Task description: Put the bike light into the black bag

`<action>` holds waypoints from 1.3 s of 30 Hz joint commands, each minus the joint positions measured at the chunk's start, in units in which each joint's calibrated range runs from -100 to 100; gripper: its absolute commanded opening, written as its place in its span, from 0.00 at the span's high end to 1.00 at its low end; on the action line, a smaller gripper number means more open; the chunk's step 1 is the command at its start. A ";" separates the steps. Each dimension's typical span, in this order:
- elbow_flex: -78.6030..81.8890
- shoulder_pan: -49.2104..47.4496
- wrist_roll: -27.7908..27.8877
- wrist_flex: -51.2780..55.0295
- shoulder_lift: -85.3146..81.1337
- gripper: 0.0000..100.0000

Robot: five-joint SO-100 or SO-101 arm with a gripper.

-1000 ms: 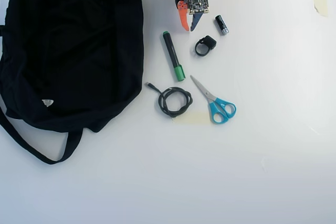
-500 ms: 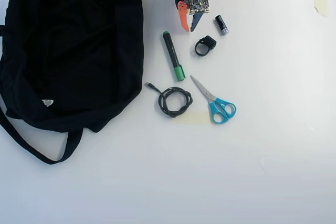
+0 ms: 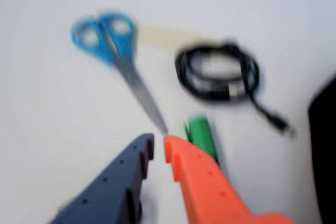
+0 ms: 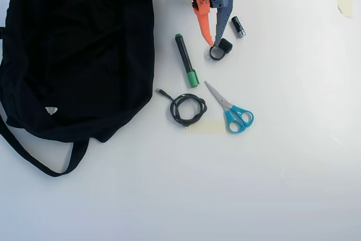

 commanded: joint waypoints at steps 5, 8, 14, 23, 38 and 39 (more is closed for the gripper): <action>-11.90 -2.64 -0.13 -24.74 17.59 0.98; -17.92 -2.71 -0.18 -30.34 26.30 0.98; -35.18 -2.41 -0.02 -30.69 42.65 0.98; -56.74 -0.92 0.14 -30.51 61.65 0.98; -67.07 0.51 0.56 -30.34 71.28 0.98; -66.98 0.51 0.56 -30.34 71.03 0.98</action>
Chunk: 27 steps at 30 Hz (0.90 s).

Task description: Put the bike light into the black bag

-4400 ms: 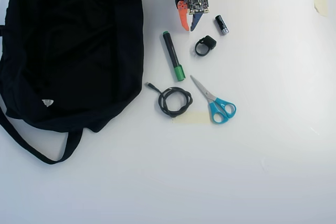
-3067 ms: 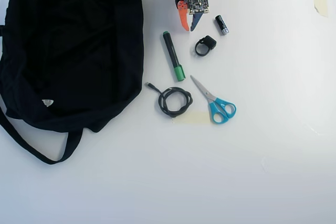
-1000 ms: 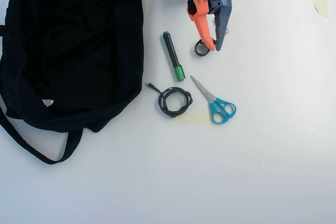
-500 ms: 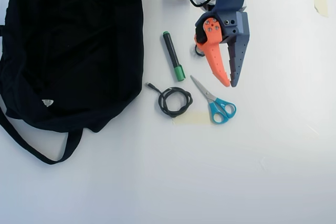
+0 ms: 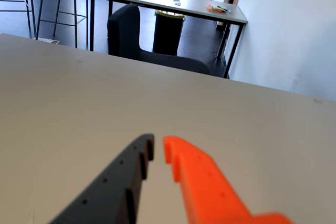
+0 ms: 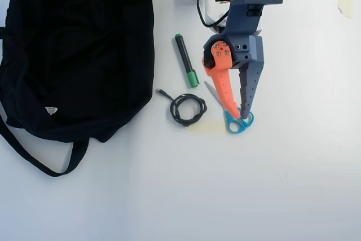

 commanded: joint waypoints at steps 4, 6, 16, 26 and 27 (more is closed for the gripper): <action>-2.73 0.14 0.31 -1.06 -1.28 0.98; -2.73 0.14 0.26 -1.06 -1.53 0.98; -2.91 0.14 0.26 -1.06 -1.70 0.98; -2.91 -0.31 0.26 3.42 -1.70 0.98; -3.18 -0.46 0.26 6.09 -1.70 0.98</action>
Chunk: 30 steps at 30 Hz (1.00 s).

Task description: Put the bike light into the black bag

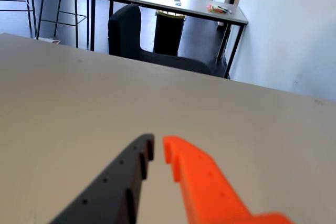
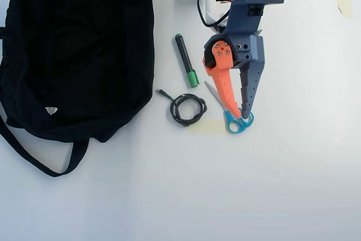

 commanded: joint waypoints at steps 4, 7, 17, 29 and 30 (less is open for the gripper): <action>-3.18 -0.61 0.11 13.33 -1.78 0.98; -4.62 -1.21 0.11 20.57 -1.78 0.98; -17.64 -2.85 0.11 55.71 -1.78 0.98; -19.80 -7.72 3.15 79.05 -1.70 0.98; -19.80 -8.17 3.89 80.60 -1.70 0.98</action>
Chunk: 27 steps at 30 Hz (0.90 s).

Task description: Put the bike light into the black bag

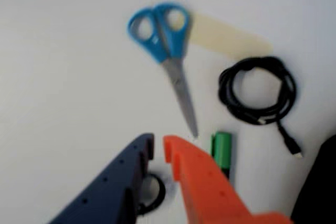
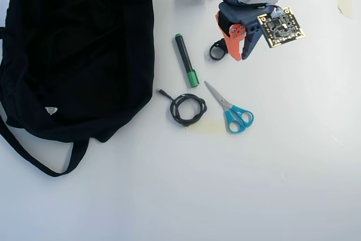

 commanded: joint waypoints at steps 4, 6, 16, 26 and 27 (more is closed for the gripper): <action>-1.72 -2.15 4.17 8.05 -1.61 0.98; -1.72 -2.15 4.85 9.43 -1.61 0.98; 0.89 -1.55 11.14 14.77 -1.61 0.98; 5.20 0.17 15.81 14.16 -0.45 0.98; 5.56 0.17 16.33 14.08 -0.37 0.98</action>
